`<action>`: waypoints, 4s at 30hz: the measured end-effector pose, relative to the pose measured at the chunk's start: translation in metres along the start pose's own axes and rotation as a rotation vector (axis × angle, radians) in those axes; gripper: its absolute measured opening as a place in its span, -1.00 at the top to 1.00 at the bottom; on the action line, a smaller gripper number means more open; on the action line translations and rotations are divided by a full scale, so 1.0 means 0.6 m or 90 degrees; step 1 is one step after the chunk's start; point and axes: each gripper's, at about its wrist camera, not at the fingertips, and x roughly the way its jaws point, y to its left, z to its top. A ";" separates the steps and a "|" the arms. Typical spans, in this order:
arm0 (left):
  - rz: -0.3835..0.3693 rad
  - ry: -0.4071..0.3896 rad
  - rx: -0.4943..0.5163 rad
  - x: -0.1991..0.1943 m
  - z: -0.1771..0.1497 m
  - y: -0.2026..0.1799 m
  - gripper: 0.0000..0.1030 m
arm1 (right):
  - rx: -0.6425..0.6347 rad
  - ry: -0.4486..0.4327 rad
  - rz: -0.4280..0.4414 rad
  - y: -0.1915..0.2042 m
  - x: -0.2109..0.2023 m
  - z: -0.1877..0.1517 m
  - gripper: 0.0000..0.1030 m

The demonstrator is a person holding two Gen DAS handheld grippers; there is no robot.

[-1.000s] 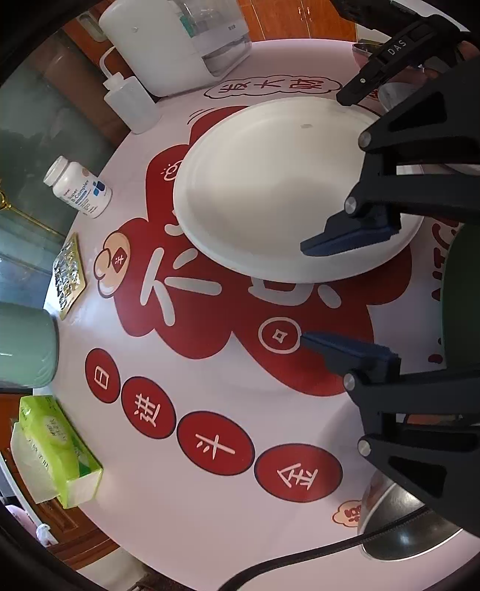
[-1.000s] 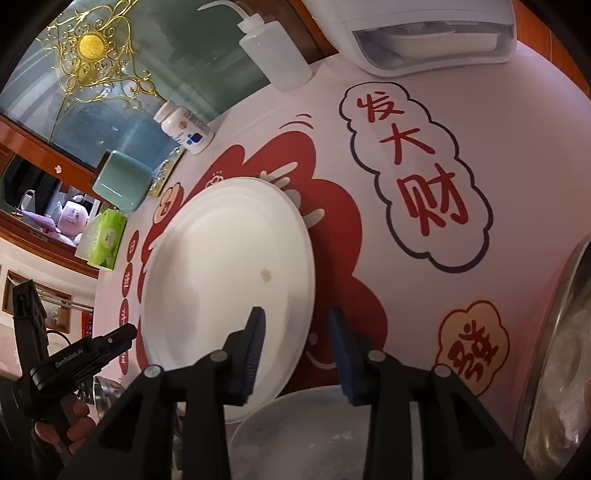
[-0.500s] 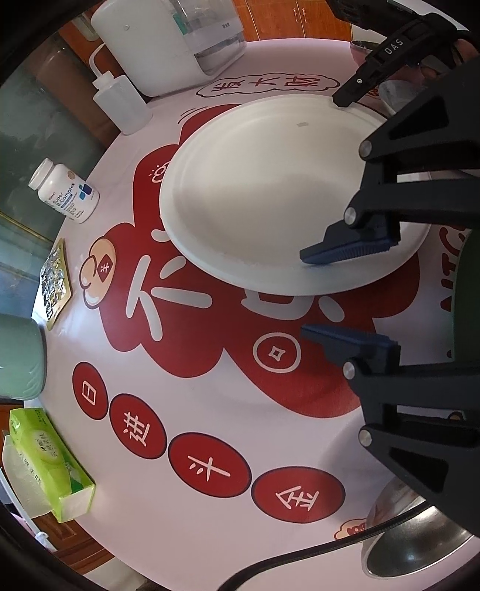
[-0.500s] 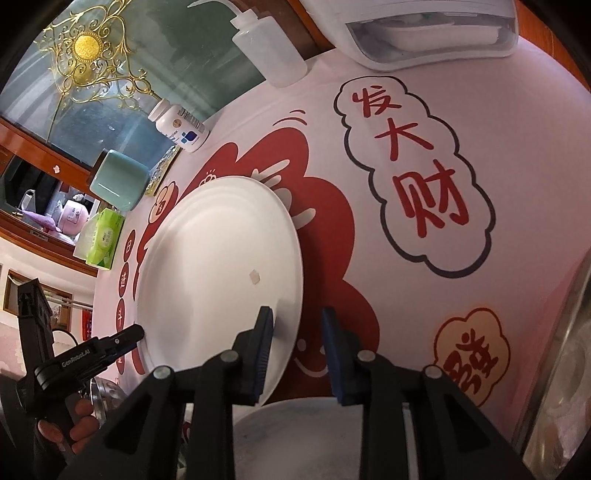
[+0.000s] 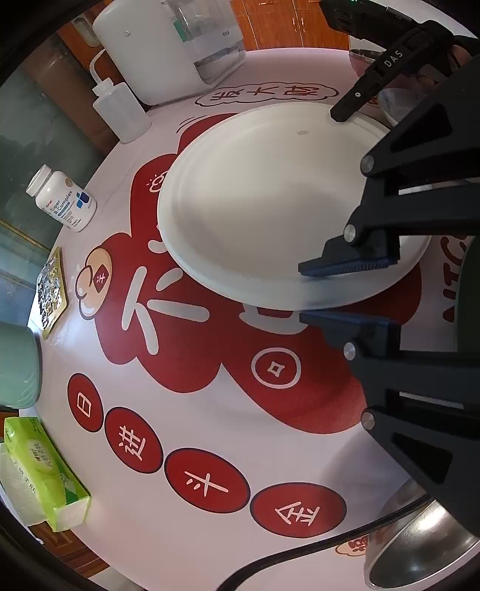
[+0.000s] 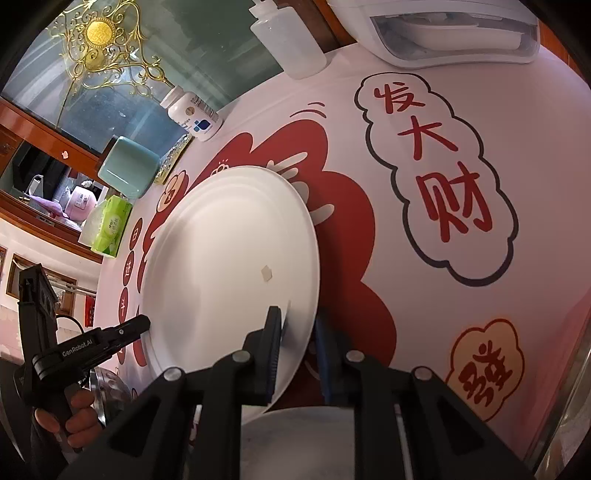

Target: Organize plates and bowls

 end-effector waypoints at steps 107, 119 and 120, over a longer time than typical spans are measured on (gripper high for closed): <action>0.003 0.018 0.137 -0.267 -0.553 0.016 0.64 | -0.062 -0.064 -0.027 -0.035 -0.357 -0.507 0.68; 0.035 0.067 0.160 -0.213 -0.593 0.027 0.63 | -0.043 0.005 -0.050 -0.068 -0.314 -0.545 0.67; 0.037 0.070 0.161 -0.210 -0.594 0.028 0.63 | -0.042 0.008 -0.052 -0.070 -0.312 -0.548 0.67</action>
